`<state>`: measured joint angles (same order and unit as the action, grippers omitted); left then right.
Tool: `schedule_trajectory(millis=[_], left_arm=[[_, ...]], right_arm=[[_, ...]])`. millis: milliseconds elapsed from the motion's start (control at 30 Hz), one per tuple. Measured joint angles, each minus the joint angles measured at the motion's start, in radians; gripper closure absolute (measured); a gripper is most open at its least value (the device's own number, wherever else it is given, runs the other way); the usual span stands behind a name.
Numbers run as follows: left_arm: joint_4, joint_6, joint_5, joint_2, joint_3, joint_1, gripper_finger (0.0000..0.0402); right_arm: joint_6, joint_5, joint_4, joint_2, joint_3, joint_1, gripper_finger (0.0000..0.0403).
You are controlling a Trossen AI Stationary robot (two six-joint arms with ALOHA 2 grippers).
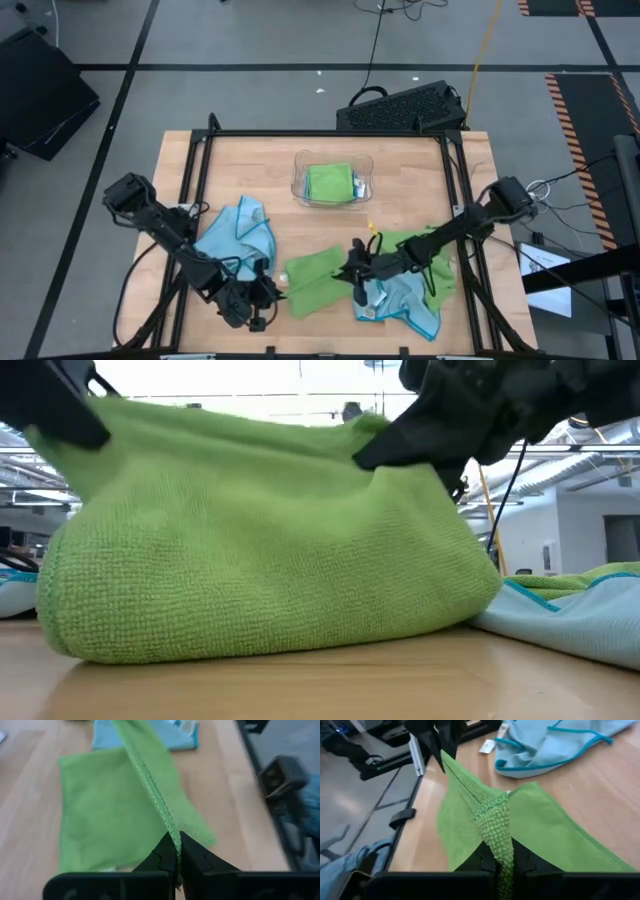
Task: Fold microfiber towels
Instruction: Fold the left green microfiber cloth
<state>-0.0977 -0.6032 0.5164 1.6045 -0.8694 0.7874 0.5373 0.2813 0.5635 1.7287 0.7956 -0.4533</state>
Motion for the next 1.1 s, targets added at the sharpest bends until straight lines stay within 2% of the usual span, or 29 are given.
schedule_trajectory(millis=[533, 867, 967, 1100], left_arm=[[-0.162, -0.062, 0.020, 0.000, 0.000, -0.134, 0.0392], [-0.173, -0.052, -0.047, 0.021, 0.001, -0.201, 0.0391], [-0.167, -0.048, -0.046, 0.018, 0.000, -0.210, 0.0378], [-0.169, -0.056, -0.047, 0.019, 0.000, -0.229, 0.0331]], right_arm=[[-0.042, -0.001, -0.099, 0.003, 0.000, 0.099, 0.0398], [-0.074, -0.073, -0.108, 0.003, 0.000, 0.126, 0.0395], [-0.094, -0.062, -0.111, 0.003, 0.000, 0.125, 0.0371], [-0.116, -0.013, -0.128, 0.003, 0.000, 0.128, 0.0311]])
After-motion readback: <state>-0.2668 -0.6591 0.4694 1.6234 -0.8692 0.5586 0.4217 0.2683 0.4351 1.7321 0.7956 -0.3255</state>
